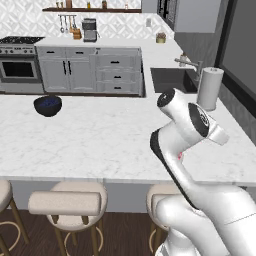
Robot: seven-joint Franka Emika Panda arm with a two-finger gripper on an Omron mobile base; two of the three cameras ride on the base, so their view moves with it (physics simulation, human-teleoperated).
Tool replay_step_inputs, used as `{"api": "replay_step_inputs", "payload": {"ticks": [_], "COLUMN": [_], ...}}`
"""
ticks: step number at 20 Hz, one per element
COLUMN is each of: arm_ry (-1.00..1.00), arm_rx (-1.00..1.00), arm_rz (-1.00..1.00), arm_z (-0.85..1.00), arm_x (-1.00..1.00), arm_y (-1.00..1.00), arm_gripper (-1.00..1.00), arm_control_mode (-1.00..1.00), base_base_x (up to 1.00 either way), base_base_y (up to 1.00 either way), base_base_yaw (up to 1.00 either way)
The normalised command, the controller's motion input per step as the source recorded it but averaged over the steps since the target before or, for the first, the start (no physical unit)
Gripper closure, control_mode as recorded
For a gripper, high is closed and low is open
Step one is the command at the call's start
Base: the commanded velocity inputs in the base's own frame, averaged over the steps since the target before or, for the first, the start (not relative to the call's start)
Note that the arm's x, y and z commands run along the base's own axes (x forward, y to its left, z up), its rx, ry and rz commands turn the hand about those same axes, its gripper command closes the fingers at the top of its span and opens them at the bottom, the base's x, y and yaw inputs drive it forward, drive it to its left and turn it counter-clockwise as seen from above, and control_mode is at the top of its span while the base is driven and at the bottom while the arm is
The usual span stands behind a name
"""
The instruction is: Take a straw from the drawer in front and place it inside the glass cup on the dining counter.
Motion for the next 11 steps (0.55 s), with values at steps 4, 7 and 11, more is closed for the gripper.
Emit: {"api": "replay_step_inputs", "payload": {"ticks": [4,7,11], "arm_ry": [0.05,0.06,0.06], "arm_rx": [0.47,0.51,0.49], "arm_rz": [0.41,0.41,0.35], "arm_z": [0.18,0.03,-0.02], "arm_x": [-0.37,-0.38,-0.32], "arm_y": [-0.59,-0.62,-0.62], "arm_gripper": [-1.00,-1.00,-1.00], "arm_control_mode": [-1.00,-1.00,-1.00], "base_base_x": [0.00,0.00,0.00], "base_base_y": [0.00,0.00,0.00], "base_base_yaw": [0.00,0.00,0.00]}}
